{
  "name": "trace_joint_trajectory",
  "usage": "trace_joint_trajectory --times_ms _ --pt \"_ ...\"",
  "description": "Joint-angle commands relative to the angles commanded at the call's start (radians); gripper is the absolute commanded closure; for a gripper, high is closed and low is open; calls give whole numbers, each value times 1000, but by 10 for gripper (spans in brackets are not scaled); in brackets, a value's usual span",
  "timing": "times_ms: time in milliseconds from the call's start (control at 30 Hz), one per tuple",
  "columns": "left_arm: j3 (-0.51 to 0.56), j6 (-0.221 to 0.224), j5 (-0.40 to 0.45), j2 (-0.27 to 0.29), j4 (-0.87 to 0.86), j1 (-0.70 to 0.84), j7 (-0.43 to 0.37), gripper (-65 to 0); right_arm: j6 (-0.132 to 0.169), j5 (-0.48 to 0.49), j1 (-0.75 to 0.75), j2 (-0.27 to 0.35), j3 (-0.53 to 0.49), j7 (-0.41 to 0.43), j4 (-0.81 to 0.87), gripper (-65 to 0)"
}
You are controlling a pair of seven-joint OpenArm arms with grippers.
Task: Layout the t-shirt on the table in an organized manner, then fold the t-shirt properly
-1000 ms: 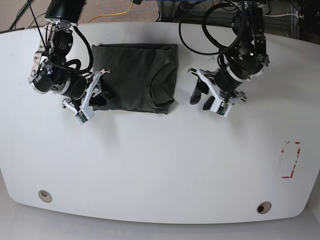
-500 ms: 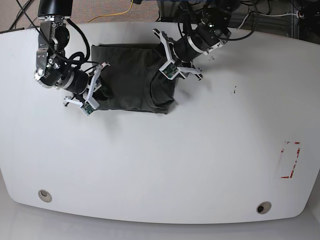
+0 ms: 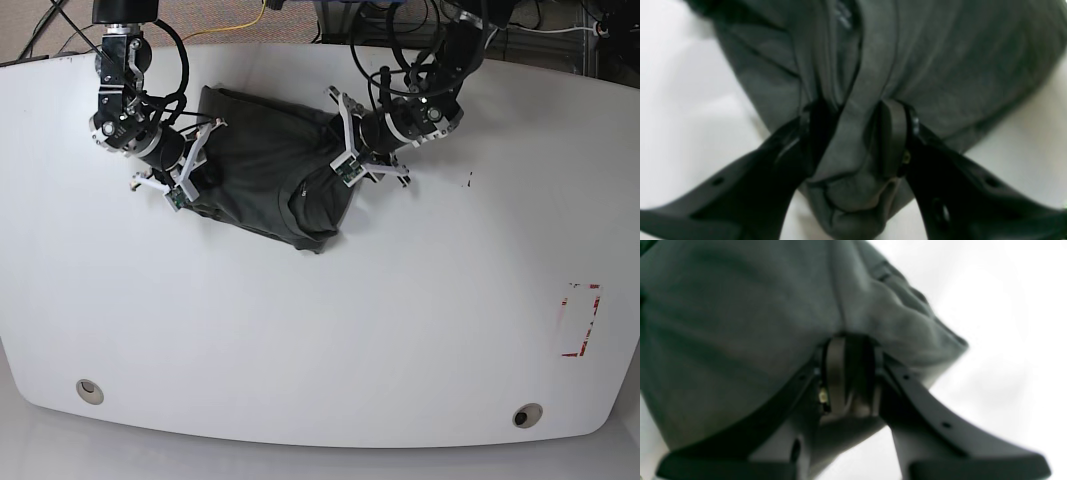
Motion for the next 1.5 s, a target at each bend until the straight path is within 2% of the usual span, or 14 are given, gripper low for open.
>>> trace_joint_trajectory --times_ms 200,300,467,600,667,833,1033,1233,1333,1433,1500 --pt "5 -2 0 -31 -38 -146 0 -236 0 0 -71 -101 -8 0 92 -98" --pt "5 -2 0 -28 -38 -215 2 -236 0 0 -80 -155 -15 0 106 -100" --pt "-3 -2 -2 0 32 -252 8 -236 0 0 -83 -183 -51 -8 173 -97" --pt "-25 -2 -2 5 164 -241 38 -236 0 0 -94 -183 -74 -38 269 -98" --pt "-28 -2 -2 18 247 -199 103 -236 0 3 -91 -178 -83 -71 307 -98" --pt "-32 -2 -2 55 350 -100 155 -236 0 0 -64 -169 -75 -87 308 -100" --pt "-32 -2 -2 58 358 63 112 -236 0 0 -35 -135 -78 -87 279 -100" --pt "-37 2 -2 60 282 180 -3 -236 0 0 8 -87 -75 -84 204 -98" --pt "-63 2 -2 60 226 192 -37 -236 0 0 34 -86 -75 -78 141 -97" --pt "-86 2 -2 60 180 192 -57 -236 0 0 43 -84 -75 -49 95 -97" --pt "-123 2 -2 60 146 190 -64 -236 0 0 44 -77 -77 9 44 -97"
